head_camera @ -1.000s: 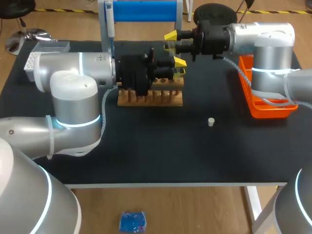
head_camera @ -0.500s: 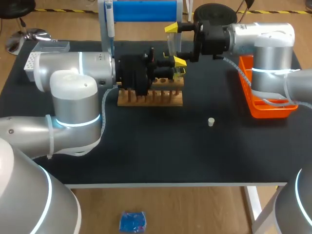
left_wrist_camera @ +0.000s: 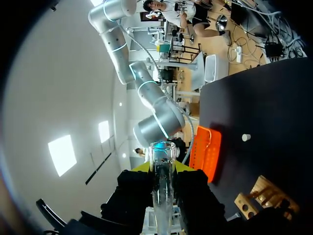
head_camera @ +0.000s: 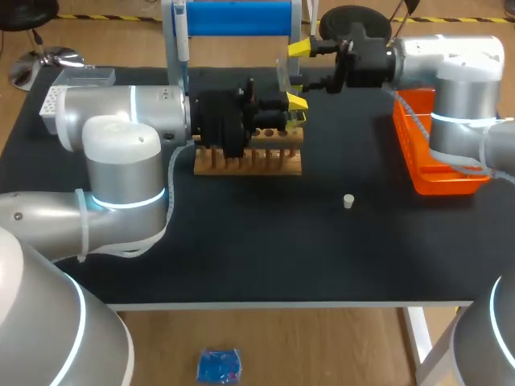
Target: Invert the test tube, pick up the pipette, mount the tip to pipette, aspirate from beaker and dispense into the tube, eject the tip, return the pipette, and cap with the stopper.
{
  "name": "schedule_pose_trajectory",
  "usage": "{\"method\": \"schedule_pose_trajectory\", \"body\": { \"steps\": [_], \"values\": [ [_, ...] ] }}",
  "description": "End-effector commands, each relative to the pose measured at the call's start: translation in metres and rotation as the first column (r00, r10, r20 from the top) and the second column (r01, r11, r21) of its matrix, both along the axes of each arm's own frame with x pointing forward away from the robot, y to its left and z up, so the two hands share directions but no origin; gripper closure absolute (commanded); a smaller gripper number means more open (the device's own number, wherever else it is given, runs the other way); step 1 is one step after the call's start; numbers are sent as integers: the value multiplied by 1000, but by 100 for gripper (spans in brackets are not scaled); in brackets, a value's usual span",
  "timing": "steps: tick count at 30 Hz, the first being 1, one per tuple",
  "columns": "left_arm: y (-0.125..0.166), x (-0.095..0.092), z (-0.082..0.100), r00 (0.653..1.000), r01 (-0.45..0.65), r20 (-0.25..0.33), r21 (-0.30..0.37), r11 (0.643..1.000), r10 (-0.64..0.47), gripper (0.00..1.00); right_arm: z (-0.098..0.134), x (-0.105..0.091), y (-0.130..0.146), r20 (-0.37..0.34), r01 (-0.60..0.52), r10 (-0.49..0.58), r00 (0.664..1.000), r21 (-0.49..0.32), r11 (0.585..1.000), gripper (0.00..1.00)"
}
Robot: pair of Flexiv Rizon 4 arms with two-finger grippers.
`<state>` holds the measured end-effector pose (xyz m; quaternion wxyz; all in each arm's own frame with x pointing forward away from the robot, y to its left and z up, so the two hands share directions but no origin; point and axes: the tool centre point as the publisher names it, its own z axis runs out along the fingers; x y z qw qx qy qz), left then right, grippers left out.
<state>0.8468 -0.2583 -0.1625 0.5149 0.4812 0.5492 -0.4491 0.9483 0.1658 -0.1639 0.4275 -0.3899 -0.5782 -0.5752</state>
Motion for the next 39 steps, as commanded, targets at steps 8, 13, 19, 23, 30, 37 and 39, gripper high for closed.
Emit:
{"method": "schedule_pose_trajectory", "body": {
  "steps": [8,13,19,23,30,37,39],
  "values": [
    [-1,0,0,1000,-1,3,-2,1000,2,100,-12,-5,-45,786,-33,63,615,-54,998,0],
    [-1,0,0,1000,-1,3,-2,1000,2,100,-23,-8,-47,926,16,124,357,-139,990,0],
    [-1,0,0,1000,-1,3,-2,1000,2,100,-23,-8,-47,926,16,124,357,-139,990,0],
    [-1,0,0,1000,-1,3,-2,1000,2,100,-23,-8,-47,926,16,124,357,-139,990,0],
    [-1,0,0,1000,-1,3,-2,1000,2,100,-23,-8,-47,926,16,124,357,-139,990,0],
    [-1,0,0,1000,-1,3,-2,1000,2,100,-50,-7,-63,968,60,181,176,-194,979,0],
    [-1,0,0,1000,-1,3,-2,1000,2,100,-57,-7,-67,972,49,180,154,-190,981,0]
  ]
}}
